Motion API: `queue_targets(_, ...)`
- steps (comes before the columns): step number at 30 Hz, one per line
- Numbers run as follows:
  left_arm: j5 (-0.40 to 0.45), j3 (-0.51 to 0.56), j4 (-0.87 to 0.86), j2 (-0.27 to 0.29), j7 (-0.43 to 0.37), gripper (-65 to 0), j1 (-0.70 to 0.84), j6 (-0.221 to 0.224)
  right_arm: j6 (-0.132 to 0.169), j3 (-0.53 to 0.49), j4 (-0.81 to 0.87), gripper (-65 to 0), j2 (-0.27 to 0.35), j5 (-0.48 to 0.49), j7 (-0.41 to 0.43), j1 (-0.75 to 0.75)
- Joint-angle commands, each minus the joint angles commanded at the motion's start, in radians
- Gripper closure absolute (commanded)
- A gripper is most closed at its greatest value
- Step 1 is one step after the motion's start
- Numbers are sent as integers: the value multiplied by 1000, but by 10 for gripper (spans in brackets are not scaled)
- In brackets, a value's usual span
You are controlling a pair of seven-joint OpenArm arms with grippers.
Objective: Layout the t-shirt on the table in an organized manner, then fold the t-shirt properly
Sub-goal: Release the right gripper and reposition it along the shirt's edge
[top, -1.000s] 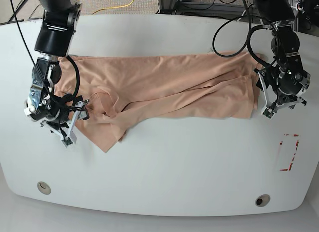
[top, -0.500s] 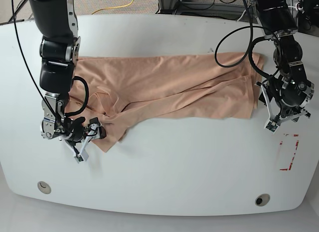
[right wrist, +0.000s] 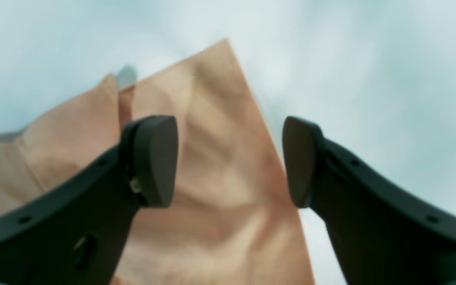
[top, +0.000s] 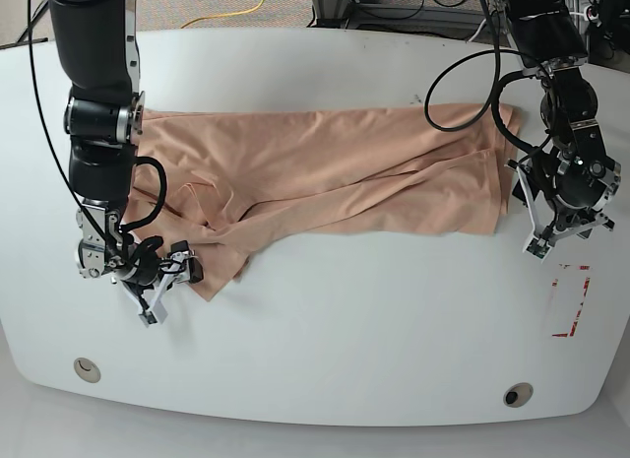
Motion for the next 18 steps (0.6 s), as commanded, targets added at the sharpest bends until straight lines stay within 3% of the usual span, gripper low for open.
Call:
queue_targets(9, 0, 0, 0, 0, 0, -339, 0, 0, 0, 46, 5, -396, 31, 0, 14, -75)
queue_targets(18, 0, 0, 0, 2, 0, -339, 0, 0, 0, 54, 11, -393, 20, 2, 3, -114)
